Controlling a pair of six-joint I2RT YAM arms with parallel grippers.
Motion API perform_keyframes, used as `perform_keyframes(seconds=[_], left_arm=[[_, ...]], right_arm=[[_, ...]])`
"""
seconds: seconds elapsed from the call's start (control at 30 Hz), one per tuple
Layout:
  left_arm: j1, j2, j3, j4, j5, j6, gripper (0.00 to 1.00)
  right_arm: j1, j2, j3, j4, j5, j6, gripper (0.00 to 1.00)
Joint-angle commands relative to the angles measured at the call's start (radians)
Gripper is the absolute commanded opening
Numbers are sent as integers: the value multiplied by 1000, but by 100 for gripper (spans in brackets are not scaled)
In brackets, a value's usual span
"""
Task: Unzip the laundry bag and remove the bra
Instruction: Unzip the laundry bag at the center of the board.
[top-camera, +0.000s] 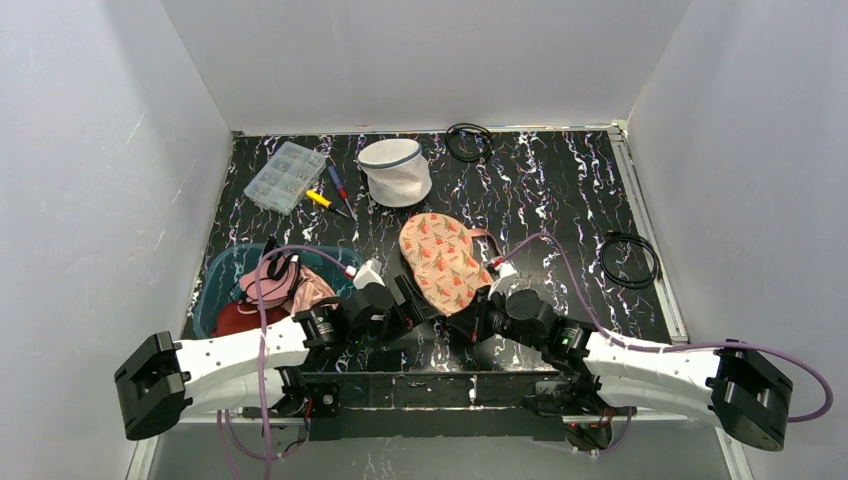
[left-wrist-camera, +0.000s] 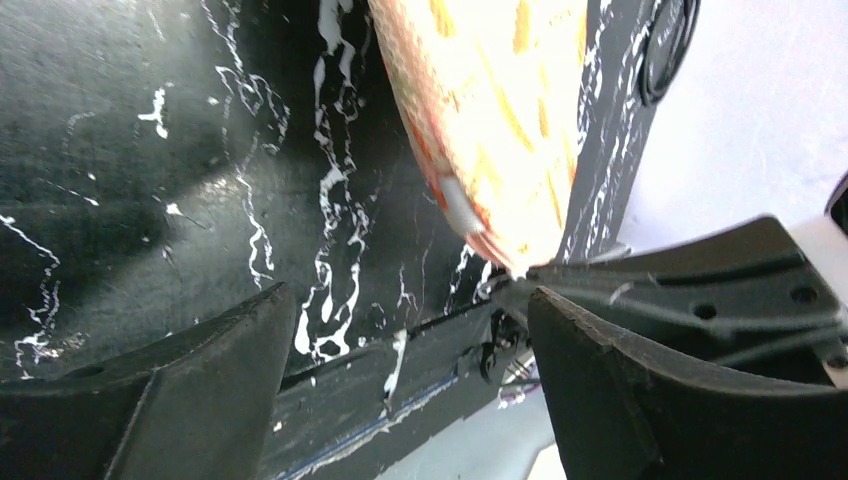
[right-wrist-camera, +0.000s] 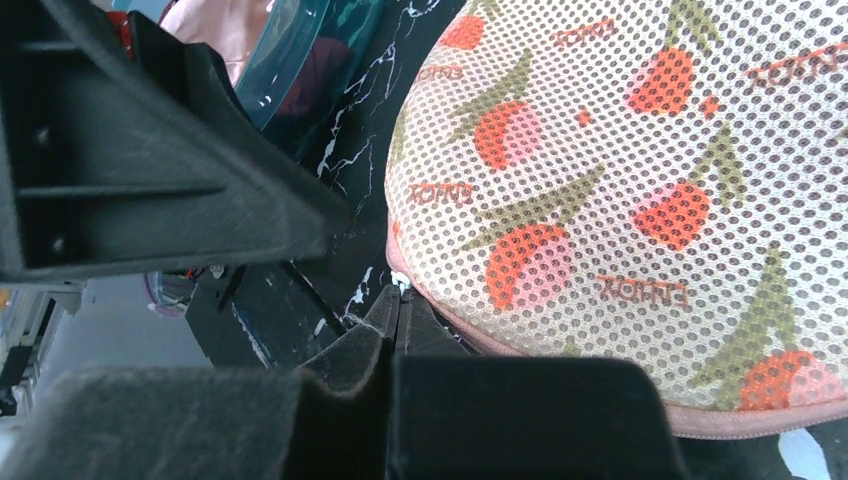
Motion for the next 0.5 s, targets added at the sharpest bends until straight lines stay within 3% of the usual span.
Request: perform_keyframes(seconds=[0.0,0.2,0.47], left_arm=[[-1,45,53,-17,-119,-42,82],[15,102,113,-24,-125,-27,77],[60,199,130,20,-50,-35,53]], right_arm=[[22,27,6,94,-18,6,1],[41,19,3,70,-10,-2,1],[51,-57,-5,3,15,-3,1]])
